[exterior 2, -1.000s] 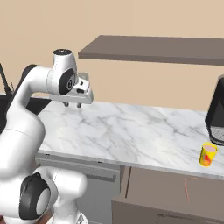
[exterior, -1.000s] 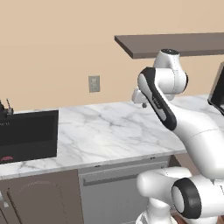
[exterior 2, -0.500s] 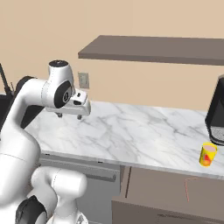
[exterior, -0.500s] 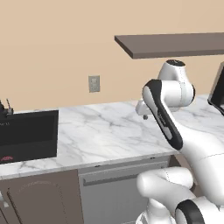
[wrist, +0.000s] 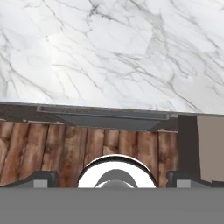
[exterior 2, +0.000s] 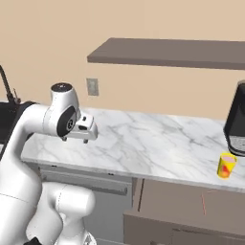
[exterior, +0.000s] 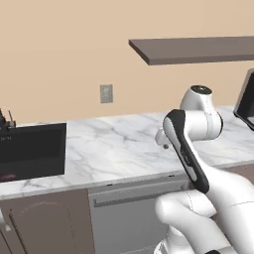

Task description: Pick up the straw from the right drawer and put it inside the smoothie cup.

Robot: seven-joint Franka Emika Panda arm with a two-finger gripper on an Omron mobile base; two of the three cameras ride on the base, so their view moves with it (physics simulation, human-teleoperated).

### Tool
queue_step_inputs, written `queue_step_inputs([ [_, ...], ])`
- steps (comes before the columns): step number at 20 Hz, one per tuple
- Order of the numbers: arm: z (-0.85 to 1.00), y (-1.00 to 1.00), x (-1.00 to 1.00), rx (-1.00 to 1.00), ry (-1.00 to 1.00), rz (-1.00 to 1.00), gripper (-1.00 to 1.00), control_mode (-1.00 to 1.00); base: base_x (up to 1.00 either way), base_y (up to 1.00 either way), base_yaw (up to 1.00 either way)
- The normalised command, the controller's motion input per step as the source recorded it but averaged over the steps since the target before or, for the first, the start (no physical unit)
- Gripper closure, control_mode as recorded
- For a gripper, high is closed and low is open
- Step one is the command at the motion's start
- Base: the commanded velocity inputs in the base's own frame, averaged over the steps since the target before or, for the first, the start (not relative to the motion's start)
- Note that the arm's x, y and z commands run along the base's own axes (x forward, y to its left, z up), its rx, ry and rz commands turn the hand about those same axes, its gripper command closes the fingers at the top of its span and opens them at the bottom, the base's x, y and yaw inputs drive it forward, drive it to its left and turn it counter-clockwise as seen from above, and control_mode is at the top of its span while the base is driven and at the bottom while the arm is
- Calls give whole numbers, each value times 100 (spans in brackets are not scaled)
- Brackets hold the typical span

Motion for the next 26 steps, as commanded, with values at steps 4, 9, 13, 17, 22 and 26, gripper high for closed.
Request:
queue_step_inputs([
  [4,0,0,0,0,0,0,-100,100,-53,0,0],
  [9,0,0,0,0,0,0,-100,100,-66,0,0],
  [13,0,0,0,0,0,0,-100,100,-86,0,0],
  [17,0,0,0,0,0,0,-100,100,-59,-3,0],
  [22,0,0,0,0,0,0,-100,100,-6,-32,-1],
  [26,0,0,0,0,0,0,-100,100,0,-61,0],
])
